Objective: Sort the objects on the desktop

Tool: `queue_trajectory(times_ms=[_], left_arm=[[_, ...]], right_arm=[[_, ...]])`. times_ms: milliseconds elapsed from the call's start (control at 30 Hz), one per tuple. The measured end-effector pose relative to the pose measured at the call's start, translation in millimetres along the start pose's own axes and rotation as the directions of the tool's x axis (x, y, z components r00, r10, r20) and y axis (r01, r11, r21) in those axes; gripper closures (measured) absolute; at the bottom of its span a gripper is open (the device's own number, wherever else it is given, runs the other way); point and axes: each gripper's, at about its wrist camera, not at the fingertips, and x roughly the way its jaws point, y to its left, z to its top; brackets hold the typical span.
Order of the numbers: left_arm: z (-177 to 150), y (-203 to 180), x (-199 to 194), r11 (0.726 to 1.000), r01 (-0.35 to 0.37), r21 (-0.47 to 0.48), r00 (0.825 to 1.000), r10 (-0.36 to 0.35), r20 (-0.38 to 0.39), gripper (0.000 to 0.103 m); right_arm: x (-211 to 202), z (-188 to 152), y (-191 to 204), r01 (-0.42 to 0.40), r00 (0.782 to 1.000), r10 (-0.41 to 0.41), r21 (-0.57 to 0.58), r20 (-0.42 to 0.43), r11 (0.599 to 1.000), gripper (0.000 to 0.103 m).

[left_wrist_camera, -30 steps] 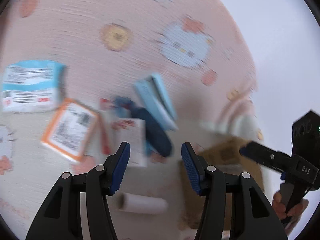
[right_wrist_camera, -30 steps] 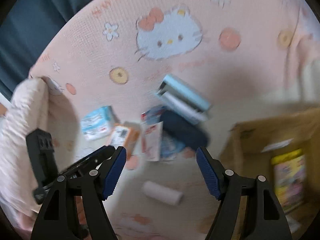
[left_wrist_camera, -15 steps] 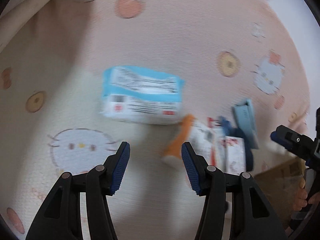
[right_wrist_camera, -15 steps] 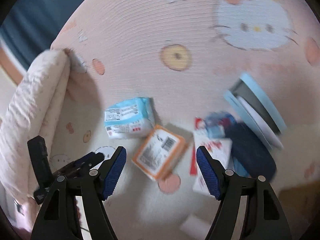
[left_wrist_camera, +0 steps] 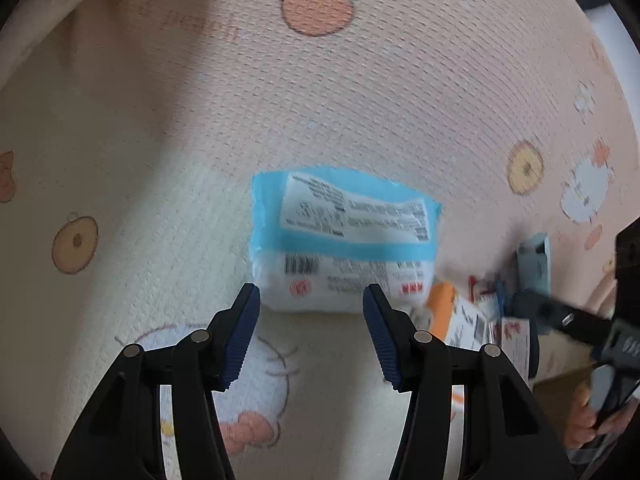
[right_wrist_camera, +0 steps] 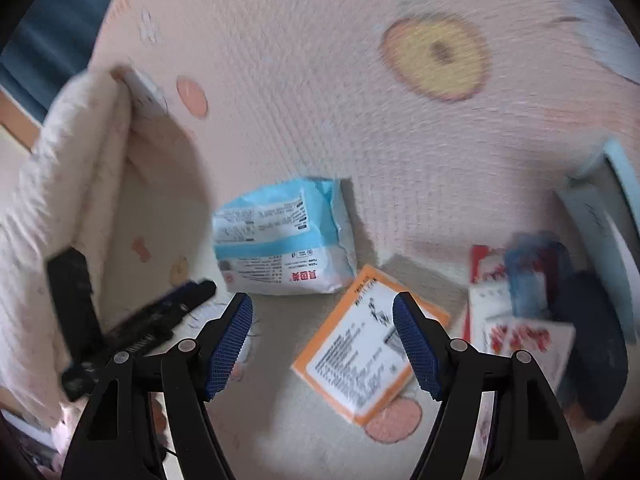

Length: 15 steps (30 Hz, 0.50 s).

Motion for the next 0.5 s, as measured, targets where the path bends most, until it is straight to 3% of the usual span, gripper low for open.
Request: queue_trajectory(times_ms=[133,333,500], left_arm=[[13.3,9.6,10.8,0.997,-0.021,-0.069,1.0,0.021,0.003,0.045],[23.9,21.1,26.7,0.992,0.011,-0.125,1.0,-0.014,-0.019,0.045],[21.0,20.1,35.2,0.983,0.058,-0.173,0.998,-0.062,-0.019,0.045]], right_arm=[[34.3,18.6,-5.6,-0.015,0.998,0.016,0.022,-0.053,1.0,0.032],[64.8,25.1,-29.6,-0.064,0.995,0.078,0.203,-0.063,0.977,0.032],[69.2,26.7,-18.9,-0.046,0.999,0.046,0.125,0.002,0.991,0.032]])
